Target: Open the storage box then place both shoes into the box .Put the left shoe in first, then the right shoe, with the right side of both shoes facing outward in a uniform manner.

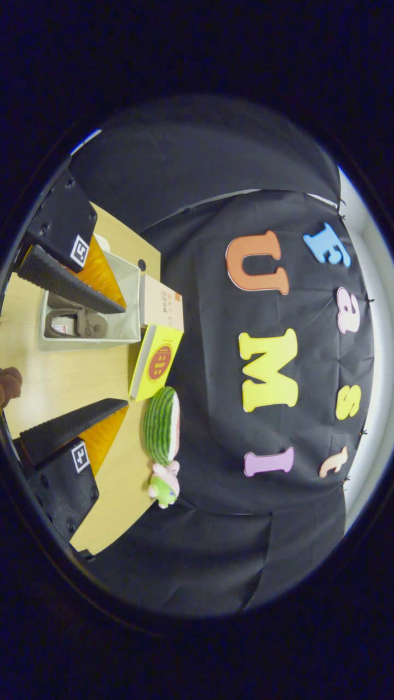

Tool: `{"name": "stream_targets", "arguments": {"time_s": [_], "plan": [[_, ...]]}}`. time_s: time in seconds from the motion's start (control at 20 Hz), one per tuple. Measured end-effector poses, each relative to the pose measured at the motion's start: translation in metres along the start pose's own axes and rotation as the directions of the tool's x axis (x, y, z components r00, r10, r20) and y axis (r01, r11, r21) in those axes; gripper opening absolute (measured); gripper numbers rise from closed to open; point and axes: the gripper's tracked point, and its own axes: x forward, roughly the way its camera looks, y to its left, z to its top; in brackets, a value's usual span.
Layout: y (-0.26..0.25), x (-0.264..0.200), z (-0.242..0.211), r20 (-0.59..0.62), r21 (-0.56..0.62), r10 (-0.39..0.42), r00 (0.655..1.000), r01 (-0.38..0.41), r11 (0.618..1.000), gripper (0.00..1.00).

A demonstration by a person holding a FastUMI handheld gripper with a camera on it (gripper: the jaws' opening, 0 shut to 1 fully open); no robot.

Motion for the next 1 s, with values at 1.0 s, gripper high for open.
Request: {"name": "stream_targets", "arguments": {"time_s": [1.0], "plan": [[-0.018, -0.133, 0.049, 0.322, -0.084, -0.039, 0.946, 0.07, 0.994, 1.0]]}}
